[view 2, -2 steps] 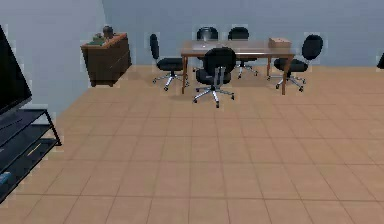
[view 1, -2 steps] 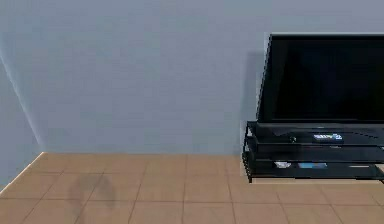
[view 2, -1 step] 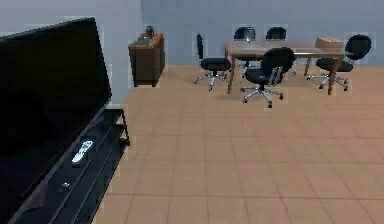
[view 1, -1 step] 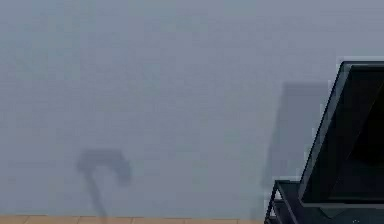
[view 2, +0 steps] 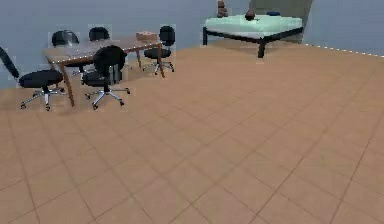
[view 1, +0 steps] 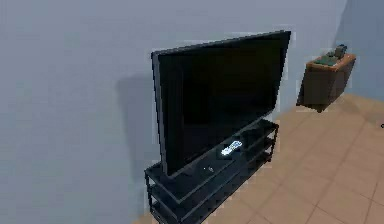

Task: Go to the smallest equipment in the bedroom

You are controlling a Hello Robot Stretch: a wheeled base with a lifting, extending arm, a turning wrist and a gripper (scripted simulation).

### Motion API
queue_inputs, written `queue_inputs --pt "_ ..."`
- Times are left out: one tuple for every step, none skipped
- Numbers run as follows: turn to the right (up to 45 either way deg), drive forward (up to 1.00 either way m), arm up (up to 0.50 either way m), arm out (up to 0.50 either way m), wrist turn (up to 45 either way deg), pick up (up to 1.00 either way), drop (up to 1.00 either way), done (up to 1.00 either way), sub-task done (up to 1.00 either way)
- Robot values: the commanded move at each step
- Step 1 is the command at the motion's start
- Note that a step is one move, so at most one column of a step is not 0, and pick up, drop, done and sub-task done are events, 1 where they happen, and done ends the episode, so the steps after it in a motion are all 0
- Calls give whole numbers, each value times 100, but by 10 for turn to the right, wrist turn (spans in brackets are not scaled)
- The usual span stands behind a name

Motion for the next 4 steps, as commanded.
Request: queue_inputs --pt "450 0 0 0 0 0 0 0 0" --pt "450 0 0 0 0 0 0 0 0" --pt "150 0 0 0 0 0 0 0 0" --pt "0 100 0 0 0 0 0 0 0"
